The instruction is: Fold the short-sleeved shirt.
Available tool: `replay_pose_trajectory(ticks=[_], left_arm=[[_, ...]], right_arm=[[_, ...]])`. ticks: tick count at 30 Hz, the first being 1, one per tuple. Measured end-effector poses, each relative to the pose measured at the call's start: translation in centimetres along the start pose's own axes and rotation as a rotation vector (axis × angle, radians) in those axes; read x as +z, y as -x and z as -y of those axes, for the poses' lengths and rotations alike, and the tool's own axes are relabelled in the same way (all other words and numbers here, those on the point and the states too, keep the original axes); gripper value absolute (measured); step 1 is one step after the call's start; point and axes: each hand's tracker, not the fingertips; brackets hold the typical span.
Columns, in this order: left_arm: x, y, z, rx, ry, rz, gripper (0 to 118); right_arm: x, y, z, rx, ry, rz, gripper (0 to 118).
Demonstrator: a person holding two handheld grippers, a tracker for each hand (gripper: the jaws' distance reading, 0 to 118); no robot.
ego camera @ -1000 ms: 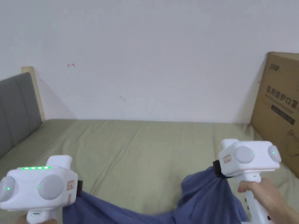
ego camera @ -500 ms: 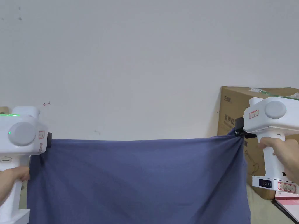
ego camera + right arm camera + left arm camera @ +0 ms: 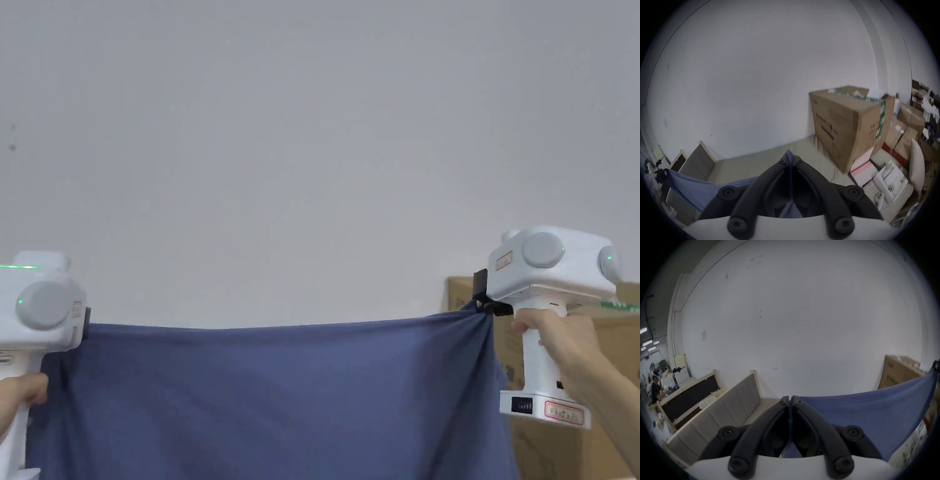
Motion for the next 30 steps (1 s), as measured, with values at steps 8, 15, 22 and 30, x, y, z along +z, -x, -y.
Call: replay_pose_trajectory(ticks=[8, 15, 22, 30], left_arm=[[-5.0, 0.0, -9.5, 0.064, -0.118, -0.029, 2], [-7.7, -0.5, -9.5, 0.075, -0.204, -0.066, 2], [-16.4, -2.8, 0.1, 0.024, -0.045, -0.056, 2], [-28.0, -7.8, 18.1, -0.068, 0.267, -0.079, 2]], right_arm=[[-1.2, 4.0, -9.5, 0.011, -0.160, -0.001, 2], [-4.1, 4.6, -9.3, 0.026, -0.185, -0.008, 2], [-13.9, 3.0, -0.1, 0.045, 0.007, 0.021, 2], [-27.4, -0.8, 17.7, 0.045, 0.348, 0.098, 2]])
